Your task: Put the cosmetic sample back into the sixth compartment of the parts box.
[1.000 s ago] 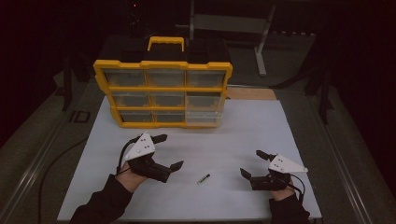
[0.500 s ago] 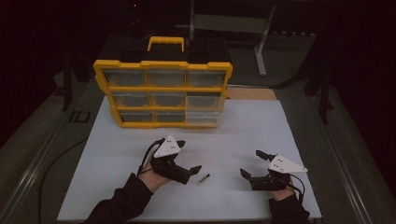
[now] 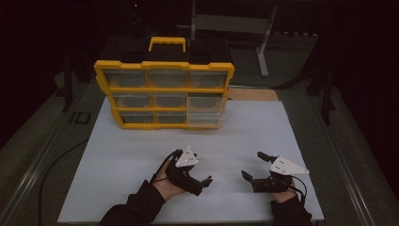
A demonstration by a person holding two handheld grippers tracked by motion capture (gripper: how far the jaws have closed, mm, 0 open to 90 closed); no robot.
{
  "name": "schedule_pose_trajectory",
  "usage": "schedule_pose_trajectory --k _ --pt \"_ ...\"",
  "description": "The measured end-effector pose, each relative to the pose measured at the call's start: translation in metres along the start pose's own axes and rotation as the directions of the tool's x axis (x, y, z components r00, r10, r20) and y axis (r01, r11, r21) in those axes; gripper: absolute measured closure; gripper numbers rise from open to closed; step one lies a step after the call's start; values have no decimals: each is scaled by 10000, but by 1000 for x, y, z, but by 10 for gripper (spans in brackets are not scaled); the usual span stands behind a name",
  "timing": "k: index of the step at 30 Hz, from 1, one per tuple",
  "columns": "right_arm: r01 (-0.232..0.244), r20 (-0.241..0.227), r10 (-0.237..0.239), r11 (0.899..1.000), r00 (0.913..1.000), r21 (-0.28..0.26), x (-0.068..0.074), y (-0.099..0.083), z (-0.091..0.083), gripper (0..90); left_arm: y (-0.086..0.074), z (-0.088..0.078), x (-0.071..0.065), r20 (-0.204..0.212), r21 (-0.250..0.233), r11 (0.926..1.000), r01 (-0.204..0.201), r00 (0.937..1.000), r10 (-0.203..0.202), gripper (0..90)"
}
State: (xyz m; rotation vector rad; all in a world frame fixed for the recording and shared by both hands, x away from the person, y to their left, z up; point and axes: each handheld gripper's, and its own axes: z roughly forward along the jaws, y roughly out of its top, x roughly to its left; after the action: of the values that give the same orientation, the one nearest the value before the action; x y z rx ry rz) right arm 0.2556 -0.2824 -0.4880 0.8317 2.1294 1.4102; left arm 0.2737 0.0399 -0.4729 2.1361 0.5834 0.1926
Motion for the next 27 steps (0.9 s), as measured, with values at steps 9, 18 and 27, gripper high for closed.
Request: schedule_pose_trajectory --k 9,18,27 --pt "6 -12 -6 10000 10000 15 0 0 0 83 -7 13 -2 -31 819 9966 -5 10000 8 56" --pt "32 -27 -32 10000 10000 32 0 -1 1 83 -13 20 -1 423 1408 9900 -41 9991 -18 349" --pt "53 -14 -53 10000 10000 58 1 0 1 83 -13 28 -3 292 2362 9716 135 9994 -210 515"
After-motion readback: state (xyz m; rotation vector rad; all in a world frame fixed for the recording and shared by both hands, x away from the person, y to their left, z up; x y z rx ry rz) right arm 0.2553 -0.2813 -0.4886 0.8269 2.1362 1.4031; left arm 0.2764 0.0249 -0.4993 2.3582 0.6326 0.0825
